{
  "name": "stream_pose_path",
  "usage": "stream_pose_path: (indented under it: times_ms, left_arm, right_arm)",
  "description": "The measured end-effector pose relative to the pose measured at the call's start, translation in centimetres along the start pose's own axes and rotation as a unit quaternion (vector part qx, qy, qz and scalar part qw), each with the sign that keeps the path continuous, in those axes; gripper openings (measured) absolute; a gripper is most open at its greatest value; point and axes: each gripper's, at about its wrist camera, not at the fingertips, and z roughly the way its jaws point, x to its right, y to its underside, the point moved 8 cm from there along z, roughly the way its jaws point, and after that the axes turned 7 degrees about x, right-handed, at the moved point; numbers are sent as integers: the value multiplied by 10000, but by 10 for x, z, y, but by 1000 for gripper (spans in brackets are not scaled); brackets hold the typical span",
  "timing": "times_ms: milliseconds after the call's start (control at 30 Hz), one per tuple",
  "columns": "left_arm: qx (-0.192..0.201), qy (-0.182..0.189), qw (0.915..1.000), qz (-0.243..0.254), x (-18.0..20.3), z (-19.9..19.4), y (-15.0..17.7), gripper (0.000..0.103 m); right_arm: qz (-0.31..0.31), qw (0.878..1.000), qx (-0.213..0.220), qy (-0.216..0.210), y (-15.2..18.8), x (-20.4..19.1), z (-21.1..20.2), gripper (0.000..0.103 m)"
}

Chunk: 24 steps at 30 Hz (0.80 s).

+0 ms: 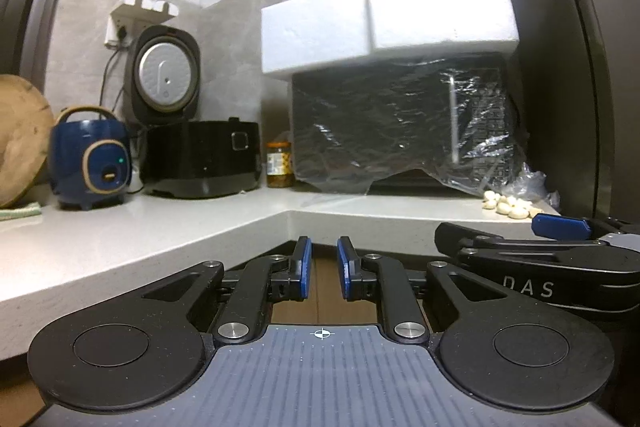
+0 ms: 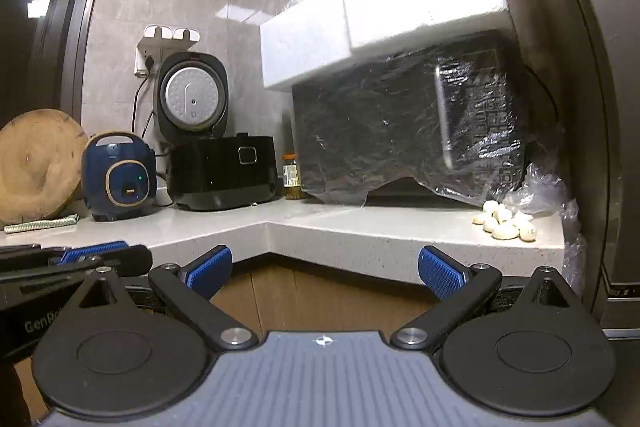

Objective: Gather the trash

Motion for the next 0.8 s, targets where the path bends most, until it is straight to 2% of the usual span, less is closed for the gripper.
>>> stream_pose_path:
  times_ms: [800]
  left_arm:
    - [-110, -163, 9998, -87, -7, -10, 2, 18]
  right_arm:
    - [-125, 9997, -187, -33, -2, -5, 3, 100]
